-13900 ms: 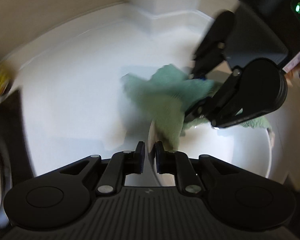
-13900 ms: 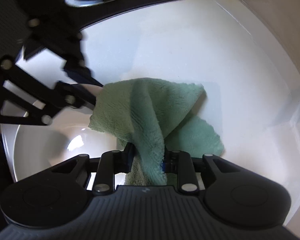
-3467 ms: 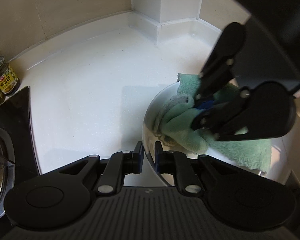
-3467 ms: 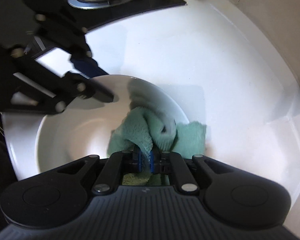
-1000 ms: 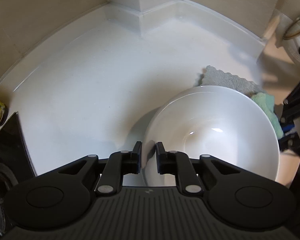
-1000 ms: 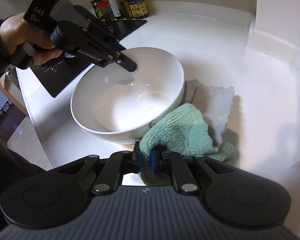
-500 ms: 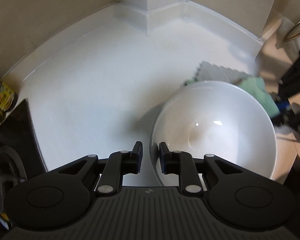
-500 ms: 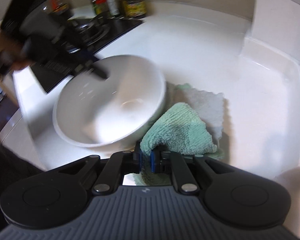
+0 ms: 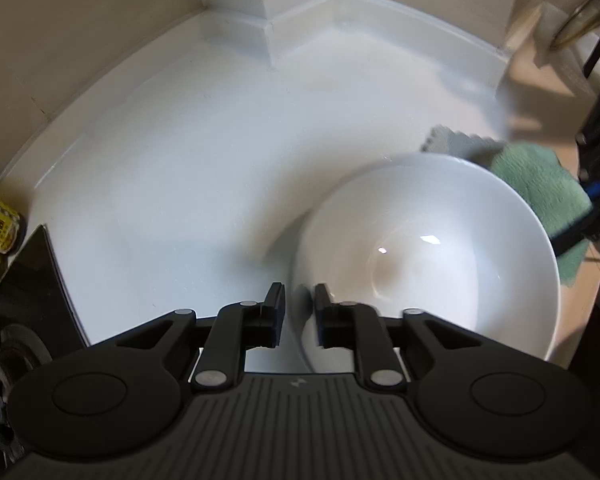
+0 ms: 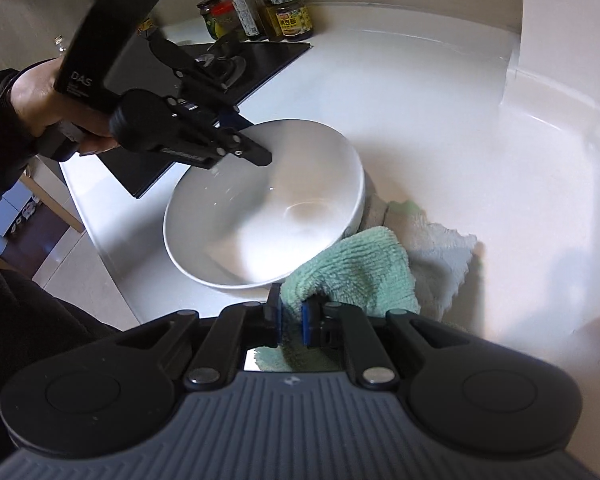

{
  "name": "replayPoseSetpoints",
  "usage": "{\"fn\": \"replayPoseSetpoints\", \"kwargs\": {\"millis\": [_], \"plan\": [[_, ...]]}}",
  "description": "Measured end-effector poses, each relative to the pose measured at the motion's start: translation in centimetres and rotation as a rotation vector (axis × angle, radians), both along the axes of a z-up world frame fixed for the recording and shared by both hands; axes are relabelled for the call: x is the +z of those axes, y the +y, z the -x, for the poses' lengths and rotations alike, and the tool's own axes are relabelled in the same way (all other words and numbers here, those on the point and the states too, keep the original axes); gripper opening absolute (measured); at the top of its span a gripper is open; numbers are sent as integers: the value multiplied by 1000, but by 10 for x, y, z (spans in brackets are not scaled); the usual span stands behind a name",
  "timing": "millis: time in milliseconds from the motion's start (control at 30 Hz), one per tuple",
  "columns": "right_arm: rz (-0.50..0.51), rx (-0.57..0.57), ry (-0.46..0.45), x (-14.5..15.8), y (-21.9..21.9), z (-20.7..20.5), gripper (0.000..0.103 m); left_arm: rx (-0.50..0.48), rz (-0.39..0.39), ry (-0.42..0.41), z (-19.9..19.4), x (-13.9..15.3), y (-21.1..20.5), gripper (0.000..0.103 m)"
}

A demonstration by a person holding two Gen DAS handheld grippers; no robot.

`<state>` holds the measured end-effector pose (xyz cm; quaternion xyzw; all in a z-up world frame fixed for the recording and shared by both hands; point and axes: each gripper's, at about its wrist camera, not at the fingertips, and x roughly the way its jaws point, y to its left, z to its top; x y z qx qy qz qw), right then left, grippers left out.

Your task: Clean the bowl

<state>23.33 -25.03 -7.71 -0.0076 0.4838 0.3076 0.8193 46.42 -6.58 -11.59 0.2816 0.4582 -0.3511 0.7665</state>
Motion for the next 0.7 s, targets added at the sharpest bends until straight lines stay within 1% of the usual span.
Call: {"fn": "replayPoseSetpoints", "kwargs": {"millis": [33,100,167,200,267,300,333,400,500,567,700], "plan": [[-19,-8,10,1,-1,-1,8,-1,5,1,-1,-1,-5,25],[-74,-41,36,2,-7,-4,8,-4,15,3,-4,-3,-14,22],[-120,-100,61,3,-15,-8,9,-7,16,6,-1,-6,-23,21],[-131,-120,69,2,-17,-9,9,-4,16,-3,4,-7,-29,23],[-144,-194,86,0,-21,-14,9,15,12,-19,10,-9,-36,23],[-147,-206,91,-1,-21,-15,11,33,14,-13,13,-9,-38,23],[-133,-223,93,-2,-19,-17,15,51,17,-7,16,-9,-39,23],[-99,-232,86,-1,-15,-19,17,82,25,1,25,-9,-39,23],[-11,-234,78,-4,-5,-27,18,96,33,4,39,-11,-44,23],[56,-220,76,-8,1,-34,19,114,60,25,42,-4,-32,23],[161,-163,68,-12,14,-41,19,139,91,30,46,-9,-29,23]]}}
